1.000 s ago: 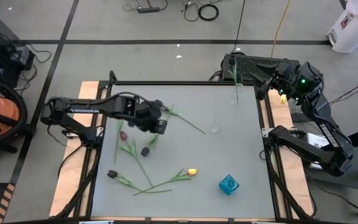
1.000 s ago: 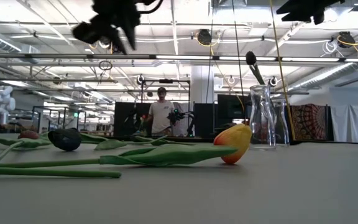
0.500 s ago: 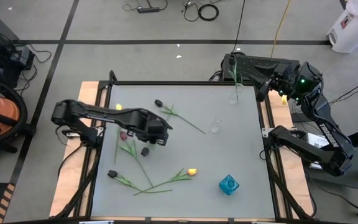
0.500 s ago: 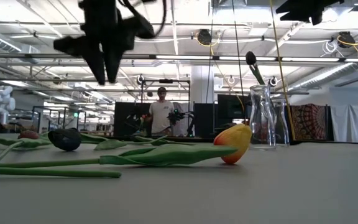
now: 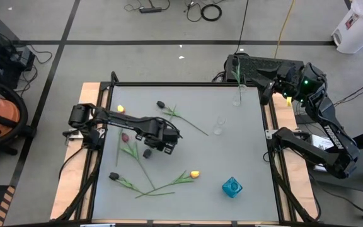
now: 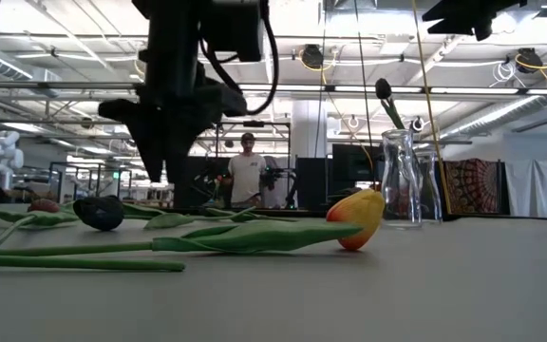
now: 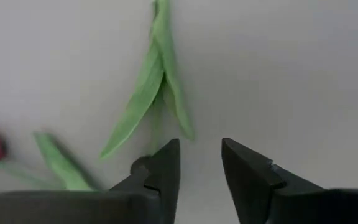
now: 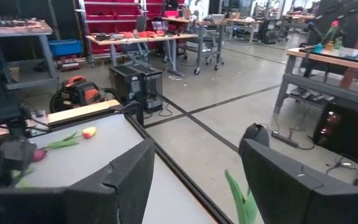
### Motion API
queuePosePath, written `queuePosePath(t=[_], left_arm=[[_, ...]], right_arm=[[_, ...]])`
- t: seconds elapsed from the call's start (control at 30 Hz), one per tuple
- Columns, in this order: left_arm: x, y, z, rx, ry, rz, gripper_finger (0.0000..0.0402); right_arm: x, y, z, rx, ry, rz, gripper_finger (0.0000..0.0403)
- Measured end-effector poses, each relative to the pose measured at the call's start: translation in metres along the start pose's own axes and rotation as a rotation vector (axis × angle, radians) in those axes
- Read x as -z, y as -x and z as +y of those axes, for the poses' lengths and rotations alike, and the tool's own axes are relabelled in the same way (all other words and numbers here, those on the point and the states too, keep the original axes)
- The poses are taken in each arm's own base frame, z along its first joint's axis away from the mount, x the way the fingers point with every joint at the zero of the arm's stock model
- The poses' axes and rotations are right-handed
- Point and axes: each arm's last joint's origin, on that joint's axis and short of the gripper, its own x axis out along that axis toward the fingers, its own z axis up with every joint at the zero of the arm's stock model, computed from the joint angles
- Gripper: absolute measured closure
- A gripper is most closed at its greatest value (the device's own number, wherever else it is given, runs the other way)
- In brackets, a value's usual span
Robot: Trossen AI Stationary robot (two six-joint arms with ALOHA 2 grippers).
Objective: Sort flowers into vase by color
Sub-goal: Put the middle black tulip into the top transparent vase
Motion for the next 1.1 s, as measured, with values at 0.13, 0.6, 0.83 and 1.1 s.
queuePosePath(t=[0.13,0.6,0.83,1.1], left_arm=[[-0.008,-0.004,0.003,-0.029,0.009,-0.008,0.0234],[-0.041,-0.008,0.014,-0.045,-0.040,-0.081,0.0207],[-0.047,-0.032,0.008,-0.054,-0.068,-0.016,0.0207],[-0.047,-0.042,0.007,-0.076,-0.073,0.018,0.0207]], right_arm=[[0.000,0.000,0.000,-0.003,-0.002,0.001,0.0170],[0.000,0.000,0.000,-0.002,0.000,0.001,0.0170],[0.000,0.000,0.000,-0.001,-0.002,0.002,0.0170],[0.000,0.000,0.000,0.000,0.004,0.002,0.0170]])
